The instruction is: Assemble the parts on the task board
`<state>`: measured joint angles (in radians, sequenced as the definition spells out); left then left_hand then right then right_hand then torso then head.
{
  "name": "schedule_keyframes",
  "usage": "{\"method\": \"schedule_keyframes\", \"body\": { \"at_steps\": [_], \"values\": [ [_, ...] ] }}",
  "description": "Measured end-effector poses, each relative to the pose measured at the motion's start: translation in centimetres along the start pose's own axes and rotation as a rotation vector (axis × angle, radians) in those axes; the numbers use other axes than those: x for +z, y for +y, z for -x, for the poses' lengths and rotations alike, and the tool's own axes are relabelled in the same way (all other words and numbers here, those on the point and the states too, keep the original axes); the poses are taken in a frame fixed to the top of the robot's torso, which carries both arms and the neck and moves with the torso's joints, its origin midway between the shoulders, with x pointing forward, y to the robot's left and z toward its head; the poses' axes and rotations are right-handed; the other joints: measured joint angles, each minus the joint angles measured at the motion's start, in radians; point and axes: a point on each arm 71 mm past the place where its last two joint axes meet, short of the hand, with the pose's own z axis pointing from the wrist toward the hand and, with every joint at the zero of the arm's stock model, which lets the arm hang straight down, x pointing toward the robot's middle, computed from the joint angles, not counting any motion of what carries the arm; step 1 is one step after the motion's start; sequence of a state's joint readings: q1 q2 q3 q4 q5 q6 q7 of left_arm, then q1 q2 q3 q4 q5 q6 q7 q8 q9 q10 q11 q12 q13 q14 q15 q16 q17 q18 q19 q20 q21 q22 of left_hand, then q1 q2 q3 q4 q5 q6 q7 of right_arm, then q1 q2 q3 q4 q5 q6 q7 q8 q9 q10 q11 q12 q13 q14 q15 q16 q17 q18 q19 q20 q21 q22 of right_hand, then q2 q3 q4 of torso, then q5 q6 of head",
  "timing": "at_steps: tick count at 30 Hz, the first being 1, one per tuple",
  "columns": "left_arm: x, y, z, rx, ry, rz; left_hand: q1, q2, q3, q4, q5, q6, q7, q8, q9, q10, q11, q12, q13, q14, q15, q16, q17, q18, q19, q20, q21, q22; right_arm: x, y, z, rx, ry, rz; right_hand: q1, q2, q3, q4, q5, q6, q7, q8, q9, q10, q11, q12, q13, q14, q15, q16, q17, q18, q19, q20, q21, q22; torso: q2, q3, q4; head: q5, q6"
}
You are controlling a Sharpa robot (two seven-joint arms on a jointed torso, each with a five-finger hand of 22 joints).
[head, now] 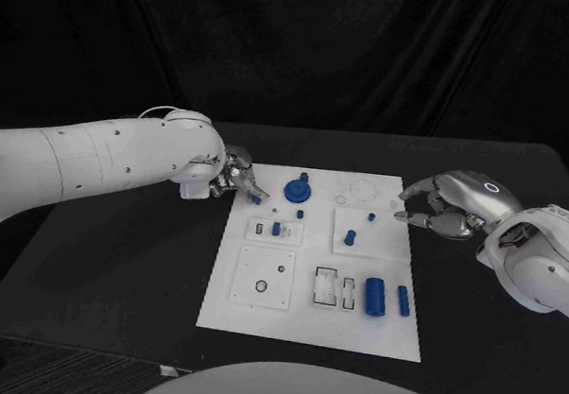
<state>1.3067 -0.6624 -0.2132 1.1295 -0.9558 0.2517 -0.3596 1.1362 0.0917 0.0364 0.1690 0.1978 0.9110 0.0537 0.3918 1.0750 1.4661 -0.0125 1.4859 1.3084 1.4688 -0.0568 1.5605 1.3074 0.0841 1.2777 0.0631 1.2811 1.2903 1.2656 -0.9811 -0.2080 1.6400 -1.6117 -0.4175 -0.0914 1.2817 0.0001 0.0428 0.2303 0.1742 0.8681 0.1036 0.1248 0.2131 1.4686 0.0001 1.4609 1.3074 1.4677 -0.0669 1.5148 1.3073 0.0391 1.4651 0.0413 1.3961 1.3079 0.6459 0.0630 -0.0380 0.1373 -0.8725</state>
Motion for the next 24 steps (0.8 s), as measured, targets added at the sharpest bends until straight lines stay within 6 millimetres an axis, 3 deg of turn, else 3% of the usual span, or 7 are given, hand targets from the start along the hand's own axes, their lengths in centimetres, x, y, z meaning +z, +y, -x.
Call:
{"method": "schedule_keyframes", "body": {
  "at_steps": [5, 9, 14, 19, 24],
  "values": [
    [0.01, -0.03, -0.01, 0.000, 0.000, -0.004, 0.006, -0.002, 0.019, -0.019, 0.036, 0.004, -0.004, -0.005, 0.000, 0.000, 0.000, 0.000, 0.000, 0.000, 0.000, 0.000, 0.000, 0.000, -0.004, -0.004, 0.000, 0.004, 0.00, -0.06, -0.02, 0.000, 0.001, -0.002, 0.000, 0.000, 0.000, 0.000, 0.002, 0.000, 0.000, 0.000, -0.001, 0.000, 0.000, 0.000, 0.000, 0.000, 0.000, 0.000, 0.000, 0.000, 0.000, 0.000, 0.000, 0.000, 0.000, 0.0001, -0.0002, 0.003, 0.000],
    [0.01, -0.08, -0.03, 0.000, -0.001, -0.009, 0.023, -0.007, 0.054, -0.037, 0.090, 0.007, -0.007, -0.012, 0.000, 0.000, 0.000, 0.000, 0.000, 0.000, 0.000, 0.000, 0.000, 0.000, -0.004, -0.004, -0.004, 0.009, 0.01, -0.10, -0.06, 0.004, 0.003, -0.004, -0.001, 0.010, 0.000, 0.000, 0.004, 0.000, 0.000, 0.000, -0.001, 0.000, 0.000, 0.000, 0.000, 0.000, 0.000, 0.000, 0.000, 0.000, 0.000, 0.000, 0.000, 0.000, 0.000, 0.0002, -0.0006, 0.003, 0.000],
    [-0.03, 0.02, -0.03, -0.002, -0.002, -0.012, 0.034, -0.018, 0.123, -0.059, 0.134, 0.011, -0.011, -0.019, 0.004, 0.000, 0.000, -0.004, 0.000, 0.000, 0.000, 0.000, 0.000, 0.000, -0.004, -0.004, -0.008, 0.015, 0.00, -0.14, -0.12, 0.008, 0.006, -0.007, -0.002, 0.010, 0.000, 0.000, 0.004, 0.000, 0.000, 0.000, -0.002, 0.000, 0.000, 0.000, 0.000, 0.000, 0.000, 0.000, 0.000, 0.000, 0.000, 0.000, 0.000, 0.000, 0.000, 0.0001, -0.0006, 0.003, 0.000],
    [-0.13, 0.23, -0.04, -0.004, -0.002, -0.015, 0.019, -0.050, 0.206, -0.078, 0.175, 0.020, -0.016, -0.019, 0.012, 0.000, -0.007, -0.004, 0.000, 0.000, 0.000, 0.000, 0.000, 0.000, -0.007, -0.007, -0.012, 0.018, -0.02, -0.18, -0.20, 0.012, 0.009, -0.010, -0.002, 0.010, 0.000, 0.000, 0.008, 0.000, 0.000, 0.000, -0.002, 0.000, 0.000, -0.002, 0.000, 0.000, 0.000, 0.000, 0.000, 0.000, 0.000, 0.000, -0.006, 0.000, 0.000, 0.0002, -0.0005, 0.002, 0.000],
    [-0.34, 0.54, -0.11, -0.009, -0.005, -0.016, -0.009, -0.088, 0.337, -0.108, 0.199, 0.033, -0.018, -0.019, 0.021, 0.000, -0.007, -0.008, 0.000, 0.000, 0.000, -0.004, 0.000, 0.000, -0.003, -0.012, -0.017, 0.018, -0.03, -0.20, -0.23, 0.014, 0.011, -0.011, -0.001, 0.015, 0.000, 0.000, 0.008, 0.000, 0.000, 0.000, -0.003, 0.000, 0.000, -0.004, 0.000, 0.000, 0.000, 0.000, 0.000, 0.000, 0.000, 0.000, -0.006, 0.000, 0.000, 0.0001, -0.0003, 0.001, 0.000]
  ]
}}
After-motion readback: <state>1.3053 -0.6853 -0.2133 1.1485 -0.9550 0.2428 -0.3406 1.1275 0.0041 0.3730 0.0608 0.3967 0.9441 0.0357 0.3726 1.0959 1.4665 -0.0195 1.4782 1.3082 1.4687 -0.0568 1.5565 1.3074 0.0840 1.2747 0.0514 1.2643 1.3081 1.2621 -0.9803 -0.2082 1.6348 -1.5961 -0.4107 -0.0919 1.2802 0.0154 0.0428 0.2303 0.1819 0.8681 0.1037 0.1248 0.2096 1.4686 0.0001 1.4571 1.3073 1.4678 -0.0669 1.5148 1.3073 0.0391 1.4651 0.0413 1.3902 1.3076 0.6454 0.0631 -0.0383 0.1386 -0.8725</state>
